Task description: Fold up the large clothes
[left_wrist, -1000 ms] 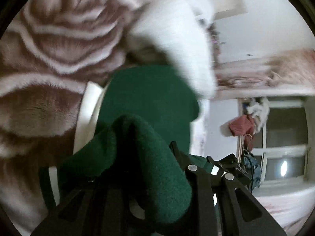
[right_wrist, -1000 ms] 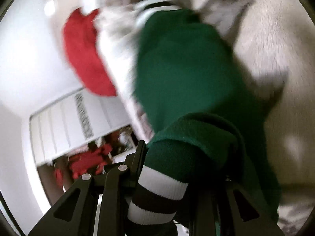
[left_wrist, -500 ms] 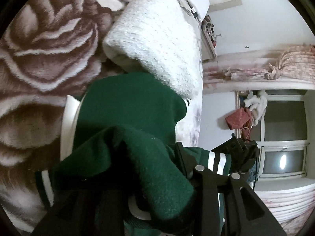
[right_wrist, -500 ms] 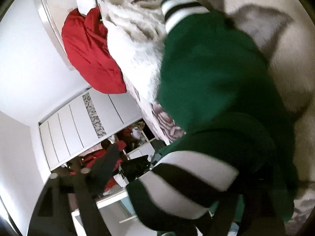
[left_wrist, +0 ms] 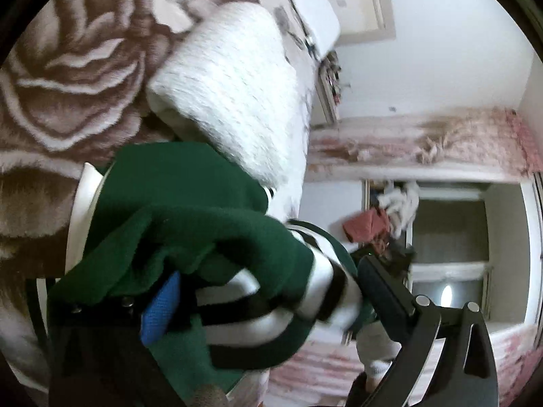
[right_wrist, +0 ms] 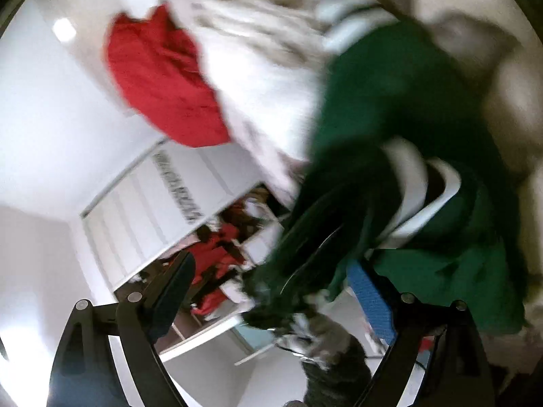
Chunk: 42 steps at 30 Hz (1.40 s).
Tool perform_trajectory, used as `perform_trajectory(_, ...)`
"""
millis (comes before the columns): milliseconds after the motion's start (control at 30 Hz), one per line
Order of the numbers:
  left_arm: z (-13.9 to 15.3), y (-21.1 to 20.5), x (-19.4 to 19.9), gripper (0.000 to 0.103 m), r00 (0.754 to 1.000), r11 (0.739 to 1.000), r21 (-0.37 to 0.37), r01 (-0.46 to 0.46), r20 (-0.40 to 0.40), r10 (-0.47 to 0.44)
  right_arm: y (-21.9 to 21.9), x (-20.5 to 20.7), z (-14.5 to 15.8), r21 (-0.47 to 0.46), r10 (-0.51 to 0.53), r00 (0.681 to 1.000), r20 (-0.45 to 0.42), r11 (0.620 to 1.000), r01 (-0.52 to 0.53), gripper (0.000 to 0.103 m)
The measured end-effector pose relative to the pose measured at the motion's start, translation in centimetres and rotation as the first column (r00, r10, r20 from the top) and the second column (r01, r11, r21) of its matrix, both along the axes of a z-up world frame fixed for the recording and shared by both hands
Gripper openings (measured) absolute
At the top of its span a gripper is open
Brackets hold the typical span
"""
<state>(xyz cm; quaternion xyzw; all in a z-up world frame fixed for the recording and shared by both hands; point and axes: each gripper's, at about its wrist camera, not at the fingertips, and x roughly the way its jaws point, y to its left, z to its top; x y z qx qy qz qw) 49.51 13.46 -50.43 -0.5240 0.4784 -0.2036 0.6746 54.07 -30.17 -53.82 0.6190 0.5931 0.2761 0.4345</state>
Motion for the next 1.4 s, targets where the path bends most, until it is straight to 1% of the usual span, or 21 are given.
perform_trajectory(33, 0.0, -0.1, -0.1, 0.101, 1.0, 1.0, -0.001, -0.016, -0.002, 0.016, -0.3, 0.4, 1.0, -0.053, 0.016, 0.998, 0.06, 0.999, -0.013, 0.093)
perform_trajectory(100, 1.0, 0.7, -0.9, 0.101, 0.994, 0.996, -0.018, -0.091, 0.057, 0.092, -0.8, 0.7, 3.1, -0.283, 0.113, 0.976, 0.185, 0.957, -0.057, 0.093)
perform_trajectory(167, 2.4, 1.8, -1.5, 0.101, 0.98, 0.985, -0.069, -0.161, 0.104, 0.168, -0.1, -0.1, 3.3, -0.466, 0.266, 0.942, 0.203, 0.873, -0.146, 0.093)
perform_trajectory(200, 3.1, 2.2, -1.7, 0.101, 0.973, 0.98, -0.046, -0.192, 0.119, 0.197, 0.4, -0.7, 2.6, -0.518, 0.331, 0.923, 0.194, 0.834, -0.19, 0.093)
perform_trajectory(267, 5.1, 2.4, -2.2, 0.101, 0.962, 0.953, 0.169, -0.251, 0.155, 0.226, 1.5, -1.9, 0.8, -0.611, 0.445, 0.88, 0.165, 0.747, -0.264, 0.093)
perform_trajectory(300, 5.8, 2.0, -2.4, 0.101, 0.961, 0.915, 0.306, -0.263, 0.163, 0.222, 1.9, -2.5, -0.6, -0.653, 0.486, 0.861, 0.146, 0.701, -0.285, 0.093)
perform_trajectory(333, 6.6, 1.0, -2.7, 0.101, 0.966, 0.821, 0.511, -0.255, 0.165, 0.197, 2.4, -2.9, -1.9, -0.682, 0.517, 0.846, 0.131, 0.667, -0.302, 0.093)
perform_trajectory(367, 6.7, -0.3, -2.9, 0.101, 0.975, 0.717, 0.66, -0.224, 0.153, 0.164, 2.7, -3.4, -3.4, -0.701, 0.545, 0.83, 0.121, 0.639, -0.317, 0.093)
perform_trajectory(433, 5.6, -3.2, -3.5, 0.101, 0.99, 0.521, 0.843, -0.132, 0.09, 0.104, 3.1, -3.9, -6.5, -0.721, 0.579, 0.809, 0.107, 0.605, -0.338, 0.093)
perform_trajectory(467, 4.4, -4.2, -4.0, 0.101, 0.995, 0.489, 0.868, -0.087, 0.05, 0.087, 3.3, -3.9, -8.6, -0.698, 0.58, 0.809, 0.1, 0.62, -0.358, 0.093)
perform_trajectory(500, 3.1, -5.2, -4.5, 0.101, 0.997, 0.475, 0.879, -0.046, 0.007, 0.083, 3.3, -3.8, -9.9, -0.669, 0.571, 0.815, 0.095, 0.643, -0.372, 0.098)
perform_trajectory(567, 0.5, -6.6, -5.3, 0.101, 0.995, 0.471, 0.882, 0.012, -0.056, 0.081, 3.5, -3.2, -12.1, -0.601, 0.54, 0.835, 0.104, 0.703, -0.38, 0.103)
perform_trajectory(700, -3.1, -8.2, -6.7, 0.101, 0.992, 0.435, 0.898, 0.062, -0.105, 0.075, 4.5, -1.6, -12.9, -0.539, 0.544, 0.827, 0.143, 0.743, -0.396, 0.103)
perform_trajectory(767, -3.2, -8.2, -7.0, 0.101, 0.992, 0.425, 0.904, 0.054, -0.095, 0.077, 5.4, -1.0, -12.9, -0.53, 0.555, 0.819, 0.144, 0.742, -0.41, 0.103)
perform_trajectory(867, -3.3, -7.7, -7.1, 0.101, 0.992, 0.437, 0.898, 0.046, -0.094, 0.089, 7.4, -0.5, -12.6, -0.561, 0.599, 0.789, 0.138, 0.704, -0.435, 0.103)
perform_trajectory(967, -3.3, -7.5, -7.2, 0.101, 0.991, 0.442, 0.896, 0.045, -0.097, 0.096, 8.4, -0.7, -12.6, -0.596, 0.612, 0.78, 0.128, 0.676, -0.432, 0.102)
perform_trajectory(1000, -3.2, -7.4, -7.2, 0.101, 0.99, 0.444, 0.895, 0.044, -0.098, 0.099, 8.1, -1.0, -12.3, -0.599, 0.604, 0.786, 0.135, 0.681, -0.421, 0.088)
perform_trajectory(1100, -2.5, -7.4, -7.6, 0.101, 0.99, 0.44, 0.897, 0.038, -0.093, 0.104, 6.4, -2.6, -11.6, -0.544, 0.507, 0.849, 0.151, 0.759, -0.357, 0.048)
perform_trajectory(1267, 0.3, -6.0, -9.8, 0.101, 0.991, 0.459, 0.888, -0.014, -0.049, 0.124, 3.1, -7.8, -10.3, -0.385, 0.199, 0.977, 0.082, 0.91, -0.154, 0.037)
perform_trajectory(1333, 1.9, -5.1, -11.5, 0.101, 0.991, 0.45, 0.893, -0.031, -0.032, 0.132, 1.7, -11.7, -9.3, -0.284, 0.036, 0.999, 0.029, 0.958, -0.026, 0.036)
perform_trajectory(1400, 3.4, -3.9, -13.7, 0.101, 0.988, 0.454, 0.89, -0.045, -0.028, 0.152, 0.8, -15.8, -8.4, -0.223, -0.069, 0.997, -0.033, 0.973, 0.06, 0.035)
